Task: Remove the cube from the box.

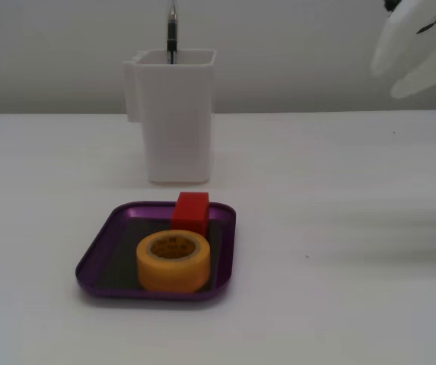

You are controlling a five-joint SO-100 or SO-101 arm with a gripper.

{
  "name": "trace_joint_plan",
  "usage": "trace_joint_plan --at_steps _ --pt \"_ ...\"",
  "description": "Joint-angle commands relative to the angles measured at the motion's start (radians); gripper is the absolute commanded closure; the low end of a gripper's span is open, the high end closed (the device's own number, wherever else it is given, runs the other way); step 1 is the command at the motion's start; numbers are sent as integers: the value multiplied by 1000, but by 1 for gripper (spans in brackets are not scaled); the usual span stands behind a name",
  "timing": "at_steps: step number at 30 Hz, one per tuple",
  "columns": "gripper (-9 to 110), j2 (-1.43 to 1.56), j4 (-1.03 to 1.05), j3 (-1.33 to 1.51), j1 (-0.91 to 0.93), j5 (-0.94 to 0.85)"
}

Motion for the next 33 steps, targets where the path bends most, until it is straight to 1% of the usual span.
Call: trace_joint_plan --at_steps 1,6,14,27,33 --pt "87 -261 37 -198 -5 -6" --pt "83 -535 52 -396 -5 64" --pt "82 -879 38 -666 -3 75" --pt "82 -1318 15 -1003 14 74" --pt "82 -1445 17 -1094 92 66"
